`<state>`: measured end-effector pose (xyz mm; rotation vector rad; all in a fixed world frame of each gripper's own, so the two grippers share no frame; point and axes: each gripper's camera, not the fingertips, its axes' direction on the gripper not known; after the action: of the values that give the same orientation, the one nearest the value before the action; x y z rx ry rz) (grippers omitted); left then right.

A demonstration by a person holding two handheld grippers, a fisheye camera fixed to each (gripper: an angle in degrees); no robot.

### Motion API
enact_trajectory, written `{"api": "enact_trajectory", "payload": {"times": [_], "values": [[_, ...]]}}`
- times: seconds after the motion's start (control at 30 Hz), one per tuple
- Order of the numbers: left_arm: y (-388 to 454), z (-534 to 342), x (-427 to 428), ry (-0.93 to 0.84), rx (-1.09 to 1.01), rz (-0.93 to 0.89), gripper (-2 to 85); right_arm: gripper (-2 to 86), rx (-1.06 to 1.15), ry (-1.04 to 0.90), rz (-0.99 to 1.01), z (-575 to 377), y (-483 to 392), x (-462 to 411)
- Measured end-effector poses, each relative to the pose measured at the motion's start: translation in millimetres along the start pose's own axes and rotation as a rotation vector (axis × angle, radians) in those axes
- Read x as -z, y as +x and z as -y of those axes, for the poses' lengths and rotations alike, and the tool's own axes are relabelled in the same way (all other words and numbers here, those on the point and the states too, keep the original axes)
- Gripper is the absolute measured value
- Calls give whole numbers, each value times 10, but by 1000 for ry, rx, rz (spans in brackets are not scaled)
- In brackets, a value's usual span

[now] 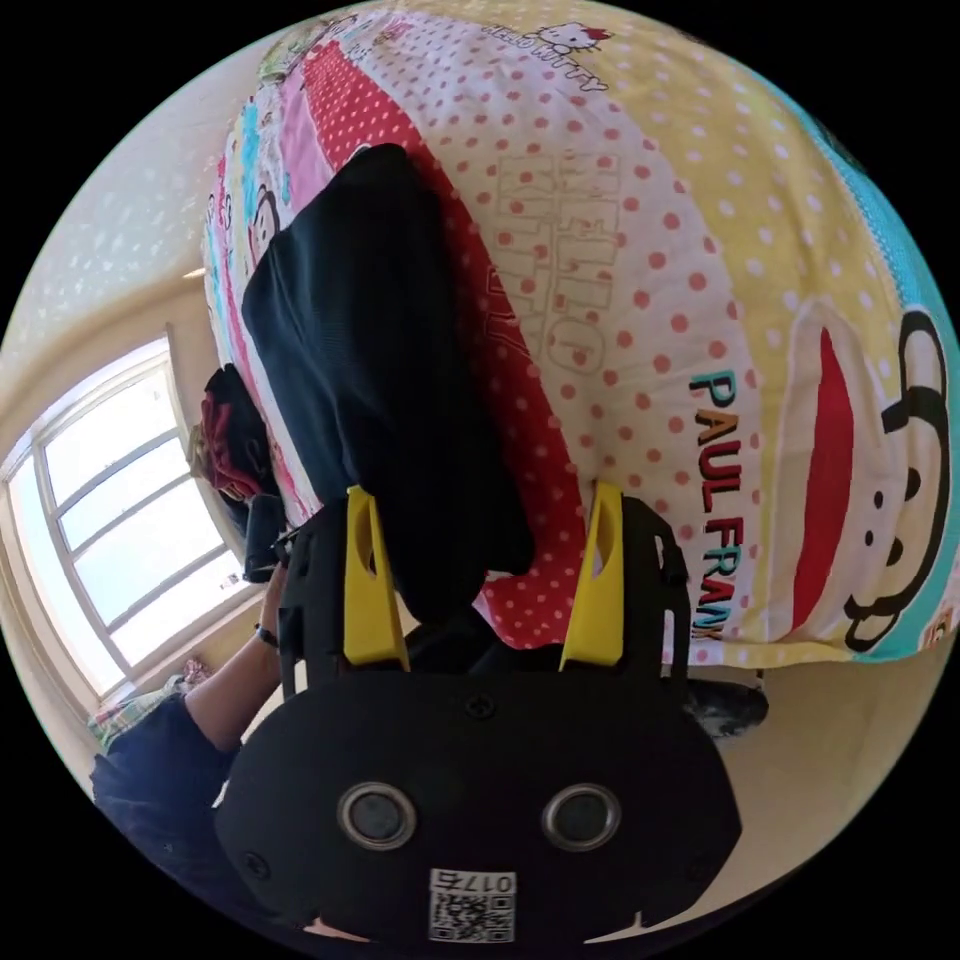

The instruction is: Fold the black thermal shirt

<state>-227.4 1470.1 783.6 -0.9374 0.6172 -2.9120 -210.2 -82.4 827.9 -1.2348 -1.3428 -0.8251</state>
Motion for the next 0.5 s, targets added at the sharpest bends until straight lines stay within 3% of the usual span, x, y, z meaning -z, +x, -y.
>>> {"api": "enact_trajectory", "payload": {"times": [0.07,0.2,0.3,0.4,0.47,0.5], "values": [[-20,6,61,5,-1,-22,170,226,31,-68,-115,-15,-222,-94],[-31,-79,216,-48,33,-94,108,133,-29,-75,-34,-95,-255,-18],[44,-195,396,-105,-22,-198,73,97,-17,-36,101,-273,-141,222],[172,-355,482,-243,-102,-350,67,80,81,-4,340,-520,52,572],[322,-512,536,-334,-168,-363,66,75,74,-62,594,-720,288,728],[459,-632,576,-387,-221,-373,66,74,80,-69,617,-778,322,761]]}}
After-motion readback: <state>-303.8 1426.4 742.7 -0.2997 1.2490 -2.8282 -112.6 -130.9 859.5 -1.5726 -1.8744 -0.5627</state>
